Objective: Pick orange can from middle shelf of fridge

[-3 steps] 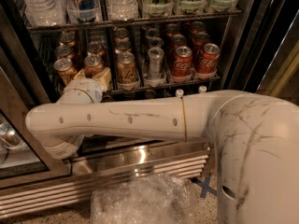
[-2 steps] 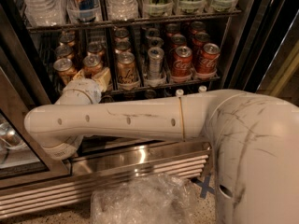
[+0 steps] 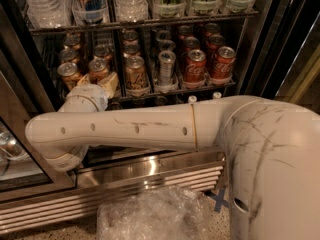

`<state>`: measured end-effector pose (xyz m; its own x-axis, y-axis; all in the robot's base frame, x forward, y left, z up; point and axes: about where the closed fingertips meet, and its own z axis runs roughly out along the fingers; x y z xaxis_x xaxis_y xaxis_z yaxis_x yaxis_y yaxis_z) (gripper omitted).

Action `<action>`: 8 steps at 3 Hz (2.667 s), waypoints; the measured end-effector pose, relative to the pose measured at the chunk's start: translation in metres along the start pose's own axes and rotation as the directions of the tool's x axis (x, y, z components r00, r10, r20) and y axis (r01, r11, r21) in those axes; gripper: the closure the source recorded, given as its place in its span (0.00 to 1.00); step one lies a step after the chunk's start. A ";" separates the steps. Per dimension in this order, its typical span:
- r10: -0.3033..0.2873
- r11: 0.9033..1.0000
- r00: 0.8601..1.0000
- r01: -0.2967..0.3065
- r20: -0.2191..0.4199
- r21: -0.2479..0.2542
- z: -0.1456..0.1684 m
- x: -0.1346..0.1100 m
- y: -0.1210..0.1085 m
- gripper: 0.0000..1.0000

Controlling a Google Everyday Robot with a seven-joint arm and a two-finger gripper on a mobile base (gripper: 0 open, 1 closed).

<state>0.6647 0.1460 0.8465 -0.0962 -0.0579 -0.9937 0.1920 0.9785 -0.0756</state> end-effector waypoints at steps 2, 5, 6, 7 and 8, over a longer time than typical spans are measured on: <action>0.015 1.000 1.000 -0.015 0.017 -0.002 -0.001 -0.007 0.001 1.00; 0.015 0.999 0.997 -0.017 0.073 0.027 0.000 -0.029 0.000 1.00; 0.011 0.999 0.989 -0.016 0.144 0.032 0.000 -0.055 -0.002 1.00; 0.007 0.999 0.981 -0.014 0.196 0.038 0.000 -0.074 -0.003 1.00; 0.004 0.999 0.974 -0.013 0.224 0.041 0.000 -0.085 -0.004 1.00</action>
Offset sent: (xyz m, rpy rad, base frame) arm -0.0054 -0.0069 0.0188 0.0174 -0.0492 -0.0375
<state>0.6721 0.1471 0.9312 0.1261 -0.0973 -0.9872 0.2332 0.9702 -0.0658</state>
